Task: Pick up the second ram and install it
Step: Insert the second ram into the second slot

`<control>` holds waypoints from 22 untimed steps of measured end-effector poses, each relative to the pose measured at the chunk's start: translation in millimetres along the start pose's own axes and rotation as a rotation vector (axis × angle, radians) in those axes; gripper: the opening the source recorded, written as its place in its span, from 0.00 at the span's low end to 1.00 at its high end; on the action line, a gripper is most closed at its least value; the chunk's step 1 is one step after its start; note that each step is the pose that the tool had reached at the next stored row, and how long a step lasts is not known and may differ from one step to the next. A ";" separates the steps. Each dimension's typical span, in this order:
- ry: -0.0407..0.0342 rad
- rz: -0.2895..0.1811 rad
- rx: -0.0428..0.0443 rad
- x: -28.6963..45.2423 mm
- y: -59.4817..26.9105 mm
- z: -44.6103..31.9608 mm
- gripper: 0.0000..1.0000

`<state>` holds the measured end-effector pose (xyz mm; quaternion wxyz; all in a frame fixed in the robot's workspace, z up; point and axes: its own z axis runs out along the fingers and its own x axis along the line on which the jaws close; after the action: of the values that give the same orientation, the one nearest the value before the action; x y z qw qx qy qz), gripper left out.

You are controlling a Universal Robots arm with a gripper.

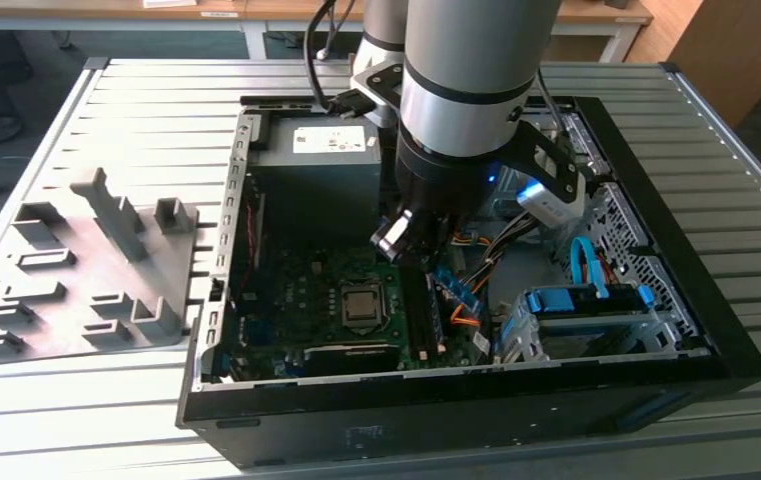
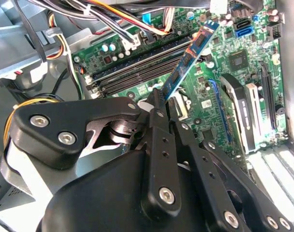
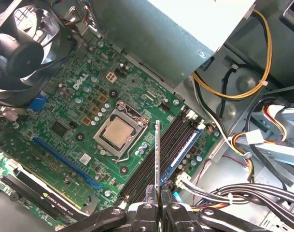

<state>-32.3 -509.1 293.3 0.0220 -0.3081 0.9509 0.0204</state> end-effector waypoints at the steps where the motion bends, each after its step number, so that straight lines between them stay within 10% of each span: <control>1: 0.0000 0.002 0.0001 0.0 0.0 0.0 0.14; 22: 0.0000 0.035 0.0032 0.0 0.0 0.0 0.14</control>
<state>-32.3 -509.1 293.3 0.0221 -0.2912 0.9562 0.0192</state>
